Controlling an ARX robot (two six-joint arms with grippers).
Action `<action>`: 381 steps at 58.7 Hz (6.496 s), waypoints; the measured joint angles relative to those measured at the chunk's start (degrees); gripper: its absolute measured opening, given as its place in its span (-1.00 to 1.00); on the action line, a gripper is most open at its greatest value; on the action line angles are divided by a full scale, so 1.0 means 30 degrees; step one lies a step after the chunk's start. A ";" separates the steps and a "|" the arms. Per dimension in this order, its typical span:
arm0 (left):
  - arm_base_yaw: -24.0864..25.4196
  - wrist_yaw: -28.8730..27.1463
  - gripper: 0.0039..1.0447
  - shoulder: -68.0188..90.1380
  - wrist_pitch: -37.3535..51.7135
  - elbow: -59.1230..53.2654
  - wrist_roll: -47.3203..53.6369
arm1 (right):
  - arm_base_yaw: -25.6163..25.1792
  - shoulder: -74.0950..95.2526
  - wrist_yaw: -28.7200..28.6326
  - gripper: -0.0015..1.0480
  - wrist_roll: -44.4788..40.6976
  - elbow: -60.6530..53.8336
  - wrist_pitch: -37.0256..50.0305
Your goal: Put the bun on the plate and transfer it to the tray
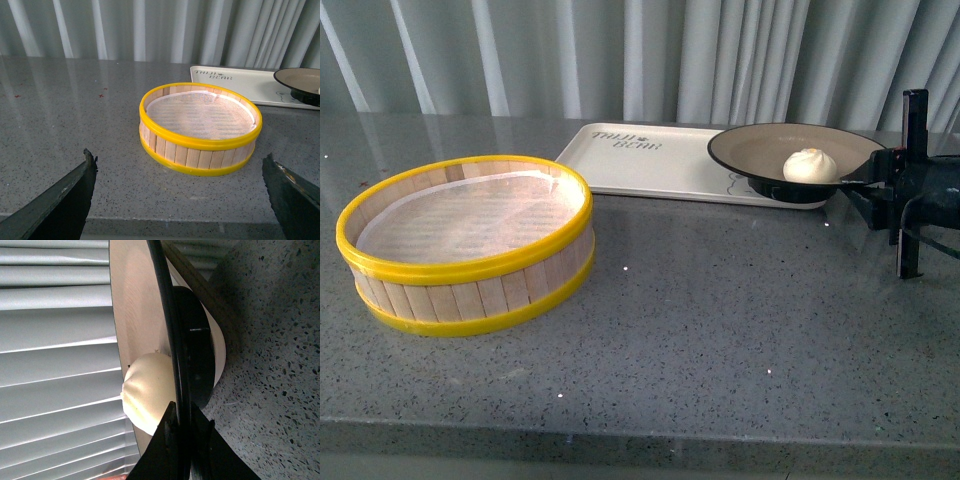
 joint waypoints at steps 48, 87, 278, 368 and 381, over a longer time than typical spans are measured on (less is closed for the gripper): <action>0.0000 0.0000 0.88 0.0000 0.0000 0.0000 0.0000 | -0.0444 0.0896 -0.0831 -0.95 -0.0517 0.1005 0.0044; 0.0000 0.0000 0.88 0.0000 0.0000 0.0000 0.0000 | 0.0102 0.1545 -0.0998 -0.26 -0.1821 0.2186 -0.0597; 0.0000 0.0007 0.88 -0.0007 0.0000 0.0000 0.0000 | 0.0204 -3.6683 0.5275 -0.96 -2.7489 -2.1806 -0.9122; 0.0000 0.0000 0.88 -0.0015 0.0000 0.0000 0.0000 | 0.0204 -4.0770 0.5275 0.84 -2.7511 -2.1791 -1.3318; 0.0000 0.0000 0.88 -0.0015 0.0000 0.0000 0.0000 | 0.0204 -4.0770 0.5275 0.84 -2.7511 -2.1791 -1.3318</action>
